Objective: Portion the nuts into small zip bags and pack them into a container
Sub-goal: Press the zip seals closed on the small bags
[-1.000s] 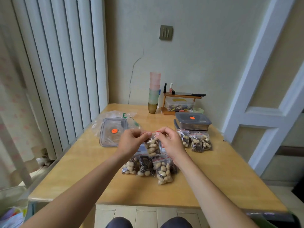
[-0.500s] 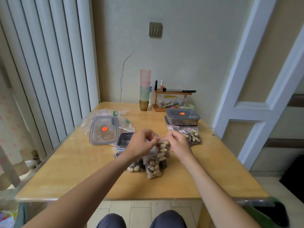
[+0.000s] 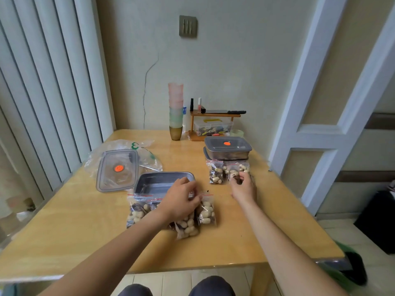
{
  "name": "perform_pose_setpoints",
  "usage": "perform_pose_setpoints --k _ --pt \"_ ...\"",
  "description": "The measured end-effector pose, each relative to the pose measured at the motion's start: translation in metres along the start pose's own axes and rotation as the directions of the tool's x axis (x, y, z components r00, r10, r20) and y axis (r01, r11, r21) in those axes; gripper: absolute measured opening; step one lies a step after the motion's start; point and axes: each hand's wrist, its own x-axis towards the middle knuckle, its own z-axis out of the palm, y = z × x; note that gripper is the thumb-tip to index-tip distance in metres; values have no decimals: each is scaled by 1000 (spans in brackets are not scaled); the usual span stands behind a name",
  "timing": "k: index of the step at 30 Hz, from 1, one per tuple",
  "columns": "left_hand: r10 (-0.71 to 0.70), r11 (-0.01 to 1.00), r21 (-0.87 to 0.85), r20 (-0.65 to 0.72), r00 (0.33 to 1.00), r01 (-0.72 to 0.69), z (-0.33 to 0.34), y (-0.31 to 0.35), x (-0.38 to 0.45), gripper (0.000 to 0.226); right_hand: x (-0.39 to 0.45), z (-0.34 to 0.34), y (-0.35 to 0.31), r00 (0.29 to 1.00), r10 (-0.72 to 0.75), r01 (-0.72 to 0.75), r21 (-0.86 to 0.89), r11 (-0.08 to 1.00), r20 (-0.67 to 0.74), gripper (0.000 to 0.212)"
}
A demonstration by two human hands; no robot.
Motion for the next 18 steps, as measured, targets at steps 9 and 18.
perform_pose_setpoints --k 9,18 --pt "15 996 -84 95 995 -7 -10 -6 2 28 -31 1 -38 994 -101 99 -59 993 -30 31" --pt "-296 782 -609 -175 939 133 -25 11 12 45 -87 7 -94 859 -400 349 206 914 320 33"
